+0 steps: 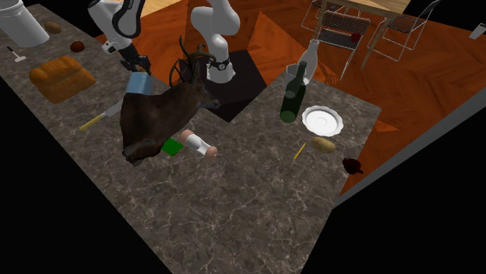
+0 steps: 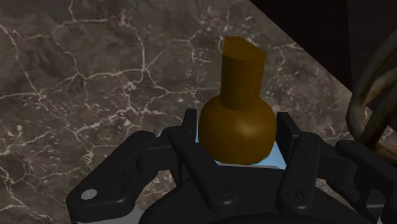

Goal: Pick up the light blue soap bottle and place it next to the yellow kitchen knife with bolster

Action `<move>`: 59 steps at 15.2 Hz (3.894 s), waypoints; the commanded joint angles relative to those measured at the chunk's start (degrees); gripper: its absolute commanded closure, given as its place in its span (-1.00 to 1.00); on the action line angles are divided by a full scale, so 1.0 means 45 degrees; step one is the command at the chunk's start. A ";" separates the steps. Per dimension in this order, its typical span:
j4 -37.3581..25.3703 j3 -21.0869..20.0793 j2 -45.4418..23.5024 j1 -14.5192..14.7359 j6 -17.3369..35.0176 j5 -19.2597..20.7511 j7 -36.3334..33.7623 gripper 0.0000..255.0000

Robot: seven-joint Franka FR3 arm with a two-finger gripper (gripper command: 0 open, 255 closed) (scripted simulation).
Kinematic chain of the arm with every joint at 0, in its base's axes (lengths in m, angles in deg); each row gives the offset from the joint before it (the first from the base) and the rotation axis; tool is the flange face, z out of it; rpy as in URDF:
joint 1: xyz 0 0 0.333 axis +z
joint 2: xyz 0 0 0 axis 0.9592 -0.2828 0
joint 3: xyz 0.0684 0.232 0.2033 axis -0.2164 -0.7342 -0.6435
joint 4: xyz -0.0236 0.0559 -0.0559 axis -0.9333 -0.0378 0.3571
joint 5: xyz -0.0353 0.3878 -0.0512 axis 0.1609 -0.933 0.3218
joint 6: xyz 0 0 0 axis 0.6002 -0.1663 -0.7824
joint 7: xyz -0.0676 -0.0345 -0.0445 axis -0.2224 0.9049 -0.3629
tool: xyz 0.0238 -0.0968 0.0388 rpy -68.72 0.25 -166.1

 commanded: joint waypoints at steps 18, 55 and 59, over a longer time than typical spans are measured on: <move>-0.2219 0.0035 0.1223 -0.0413 -0.3021 0.1175 -0.0279 1.00; -1.0582 -0.1924 -0.6669 -0.7599 -0.6209 -0.6164 0.9340 -1.00; -1.4346 -0.2757 -0.8273 -1.0146 -1.0049 -0.6865 1.1710 -1.00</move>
